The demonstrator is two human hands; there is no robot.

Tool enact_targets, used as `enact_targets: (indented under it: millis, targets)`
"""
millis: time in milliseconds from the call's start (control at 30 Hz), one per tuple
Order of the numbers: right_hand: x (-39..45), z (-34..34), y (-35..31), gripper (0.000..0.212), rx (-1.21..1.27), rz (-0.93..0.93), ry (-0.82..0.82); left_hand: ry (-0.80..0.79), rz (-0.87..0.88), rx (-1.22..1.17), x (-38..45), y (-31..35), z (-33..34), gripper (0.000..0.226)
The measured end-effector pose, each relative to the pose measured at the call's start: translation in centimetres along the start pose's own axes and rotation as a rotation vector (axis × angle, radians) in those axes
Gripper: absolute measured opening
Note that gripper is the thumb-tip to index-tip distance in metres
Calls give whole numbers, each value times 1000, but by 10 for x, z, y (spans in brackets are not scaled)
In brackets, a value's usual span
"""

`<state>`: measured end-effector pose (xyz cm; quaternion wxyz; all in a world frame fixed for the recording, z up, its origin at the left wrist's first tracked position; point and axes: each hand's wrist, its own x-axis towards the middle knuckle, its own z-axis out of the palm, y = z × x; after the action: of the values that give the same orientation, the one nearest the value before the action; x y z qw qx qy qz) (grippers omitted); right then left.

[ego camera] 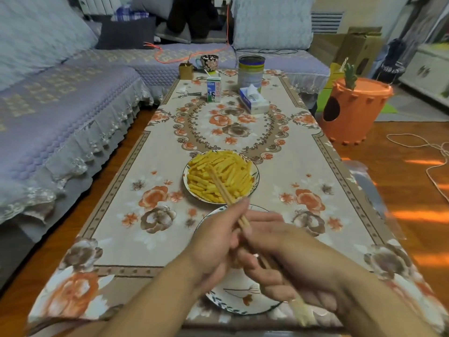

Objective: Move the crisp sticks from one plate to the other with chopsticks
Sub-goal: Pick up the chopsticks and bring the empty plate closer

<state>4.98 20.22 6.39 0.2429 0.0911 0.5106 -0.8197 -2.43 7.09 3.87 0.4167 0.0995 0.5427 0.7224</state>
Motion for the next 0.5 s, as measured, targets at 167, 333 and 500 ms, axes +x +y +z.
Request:
enact_targets:
  millis: [167,333,500]
  targets:
    - [12,-18,-8,37,-485,-448,234,88,292,-542,6,12,-14,60]
    - [37,23,3,40,-568,-710,671,168,152,-230,21,-5,8,49]
    - [34,-25,-72,33,-425,-723,770,469,224,437,22,16,-45,42]
